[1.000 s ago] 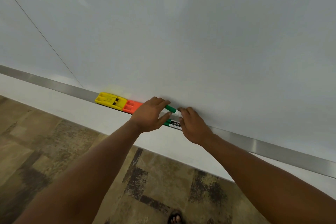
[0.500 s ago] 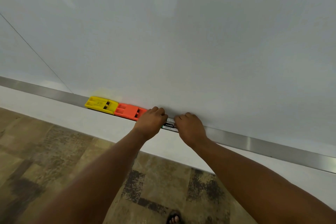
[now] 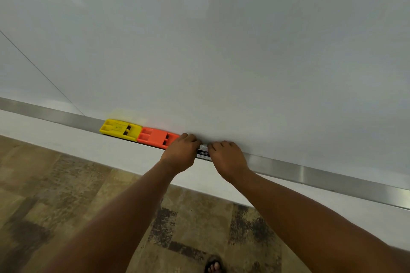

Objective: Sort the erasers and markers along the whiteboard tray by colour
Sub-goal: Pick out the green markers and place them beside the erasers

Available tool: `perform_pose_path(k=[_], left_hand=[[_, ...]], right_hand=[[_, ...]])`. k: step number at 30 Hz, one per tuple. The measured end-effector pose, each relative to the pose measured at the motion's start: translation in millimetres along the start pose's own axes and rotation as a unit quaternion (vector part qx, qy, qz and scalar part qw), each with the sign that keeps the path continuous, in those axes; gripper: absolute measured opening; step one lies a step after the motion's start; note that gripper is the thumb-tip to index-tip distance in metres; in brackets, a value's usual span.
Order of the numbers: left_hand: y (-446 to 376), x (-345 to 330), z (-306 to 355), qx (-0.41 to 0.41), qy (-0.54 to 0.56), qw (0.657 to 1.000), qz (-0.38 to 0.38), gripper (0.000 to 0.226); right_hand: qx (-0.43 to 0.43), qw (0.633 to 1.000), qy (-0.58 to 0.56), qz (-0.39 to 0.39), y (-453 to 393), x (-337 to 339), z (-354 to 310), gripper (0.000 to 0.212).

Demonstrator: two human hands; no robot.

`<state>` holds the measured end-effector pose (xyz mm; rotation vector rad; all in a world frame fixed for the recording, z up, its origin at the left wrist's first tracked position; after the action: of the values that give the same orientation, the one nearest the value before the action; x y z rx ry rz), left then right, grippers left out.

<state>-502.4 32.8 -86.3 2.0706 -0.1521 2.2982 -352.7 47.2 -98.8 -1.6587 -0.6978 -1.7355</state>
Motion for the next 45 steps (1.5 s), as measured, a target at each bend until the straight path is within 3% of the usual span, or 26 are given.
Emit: perform_pose_path(k=[10, 18, 25, 29, 35, 45], left_hand=[[3, -3, -5, 0.051, 0.038, 0.998, -0.012, 0.031], [1, -1, -4, 0.092, 0.095, 0.991, -0.018, 0.044], [3, 7, -2, 0.137, 0.117, 0.984, 0.014, 0.039], [0, 17, 6, 0.093, 0.112, 0.988, 0.055, 0.025], [-10, 21, 73, -0.009, 0.140, 0.990, 0.006, 0.031], [-31, 27, 212, -0.141, 0.093, 0.984, -0.061, 0.029]], right_hand=[[0.004, 0.999, -0.007, 0.053, 16, -5, -1, 0.034], [-0.021, 0.992, -0.115, 0.045, 20, 3, 8, 0.037], [-0.024, 0.987, -0.137, 0.074, 35, 8, 21, 0.044], [-0.022, 0.992, -0.103, 0.065, 57, 13, 41, 0.041], [-0.025, 0.998, -0.029, 0.054, 110, 26, 79, 0.025], [-0.145, 0.988, 0.009, 0.060, 219, 52, 148, 0.018]])
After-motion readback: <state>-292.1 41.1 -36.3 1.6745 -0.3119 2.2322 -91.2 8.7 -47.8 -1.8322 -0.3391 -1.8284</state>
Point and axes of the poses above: each hand's wrist, its own y-axis away from the middle knuckle, its own x-axis out of the back of the hand, z = x × y, the point moved 3 cm from there along -y, towards the middle knuckle, and after that the axes turned 9 degrees about x, right-handed, at the moved point
